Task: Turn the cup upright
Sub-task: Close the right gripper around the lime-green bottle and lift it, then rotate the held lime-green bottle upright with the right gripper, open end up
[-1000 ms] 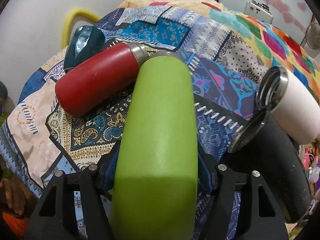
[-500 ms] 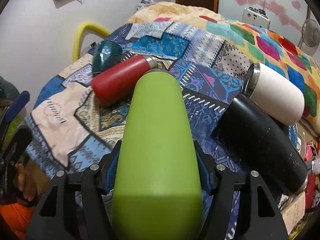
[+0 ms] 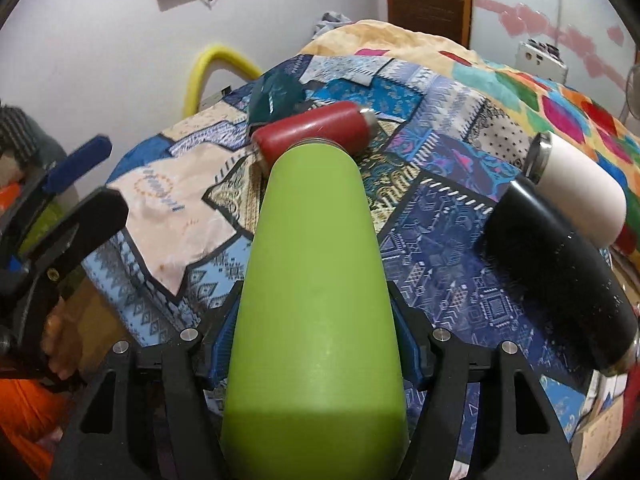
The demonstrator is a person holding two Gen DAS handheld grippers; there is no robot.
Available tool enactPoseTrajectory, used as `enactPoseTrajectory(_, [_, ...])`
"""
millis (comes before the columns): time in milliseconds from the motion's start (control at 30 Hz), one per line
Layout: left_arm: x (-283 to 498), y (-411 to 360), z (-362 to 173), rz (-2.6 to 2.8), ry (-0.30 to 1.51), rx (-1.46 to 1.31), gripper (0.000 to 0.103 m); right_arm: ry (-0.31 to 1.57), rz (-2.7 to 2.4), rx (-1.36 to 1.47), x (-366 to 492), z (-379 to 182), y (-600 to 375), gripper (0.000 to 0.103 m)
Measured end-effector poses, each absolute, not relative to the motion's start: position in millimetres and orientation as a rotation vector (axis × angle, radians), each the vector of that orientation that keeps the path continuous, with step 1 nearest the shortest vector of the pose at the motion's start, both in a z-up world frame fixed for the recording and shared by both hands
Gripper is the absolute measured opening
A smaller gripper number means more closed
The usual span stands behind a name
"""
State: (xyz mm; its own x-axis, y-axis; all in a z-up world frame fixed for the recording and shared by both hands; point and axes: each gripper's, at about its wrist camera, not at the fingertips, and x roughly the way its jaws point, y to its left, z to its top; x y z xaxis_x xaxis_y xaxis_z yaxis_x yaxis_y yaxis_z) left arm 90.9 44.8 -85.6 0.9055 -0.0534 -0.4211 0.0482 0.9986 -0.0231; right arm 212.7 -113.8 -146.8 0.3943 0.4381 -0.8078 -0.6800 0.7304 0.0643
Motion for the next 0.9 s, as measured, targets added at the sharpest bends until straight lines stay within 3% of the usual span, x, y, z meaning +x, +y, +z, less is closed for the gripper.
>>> enactPoseTrajectory(467, [126,27,-110,-0.049,0.542,-0.004,0.087,0.939,0.734,-0.294,226,-168,-121,0.062])
enactPoseTrajectory(733, [137,17,-103,-0.040,0.571,0.005,0.087,0.889,0.755,-0.247,214,-149,-136,0.062])
enactPoseTrajectory(900, [142,13,-95,-0.026,0.565,0.000,0.093,0.790,0.722,-0.231,198,-126,-170,0.063])
